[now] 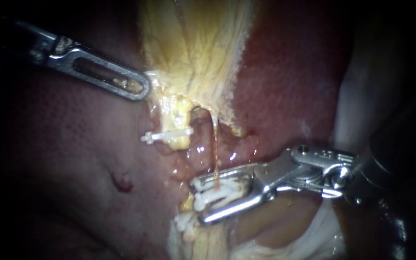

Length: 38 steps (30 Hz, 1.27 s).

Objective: Clipping second clip right tube

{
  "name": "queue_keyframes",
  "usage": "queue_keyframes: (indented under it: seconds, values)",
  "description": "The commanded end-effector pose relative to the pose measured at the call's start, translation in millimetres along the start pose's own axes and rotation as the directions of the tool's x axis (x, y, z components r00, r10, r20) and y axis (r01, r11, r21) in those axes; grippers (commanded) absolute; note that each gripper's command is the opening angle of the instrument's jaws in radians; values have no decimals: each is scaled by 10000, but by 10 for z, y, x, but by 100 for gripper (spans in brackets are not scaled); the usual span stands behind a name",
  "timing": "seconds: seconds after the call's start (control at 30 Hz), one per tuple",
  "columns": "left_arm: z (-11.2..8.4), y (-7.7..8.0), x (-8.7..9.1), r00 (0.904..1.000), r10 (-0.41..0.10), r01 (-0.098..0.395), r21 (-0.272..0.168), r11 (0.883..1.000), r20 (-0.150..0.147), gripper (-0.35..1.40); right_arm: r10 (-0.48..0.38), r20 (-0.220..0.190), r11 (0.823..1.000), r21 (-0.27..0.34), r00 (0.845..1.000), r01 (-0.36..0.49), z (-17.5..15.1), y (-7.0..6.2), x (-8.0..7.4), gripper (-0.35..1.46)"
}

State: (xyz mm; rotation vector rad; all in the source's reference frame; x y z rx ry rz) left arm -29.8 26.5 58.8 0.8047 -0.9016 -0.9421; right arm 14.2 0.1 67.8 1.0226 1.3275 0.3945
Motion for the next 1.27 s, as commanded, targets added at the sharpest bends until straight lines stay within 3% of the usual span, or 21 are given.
queue_keyframes:
  seconds: [0.03,0.57,0.77,1.27]
  values:
    - [0,0,0,10000,-1,1,3,10000,-2,-35,130,5,9999,15,9999,-130,-1,0,1,29]
    - [0,0,0,10000,-1,1,3,10000,-2,-35,432,18,9990,62,9991,-432,-12,0,-1,-35]
    - [0,0,0,10000,-1,1,4,10000,-3,-35,960,9,9953,110,9954,-960,-13,-1,-2,-35]
    - [0,1,0,10000,-1,1,4,10000,-3,-35,1075,200,9942,76,9940,-1077,-16,0,-4,-35]
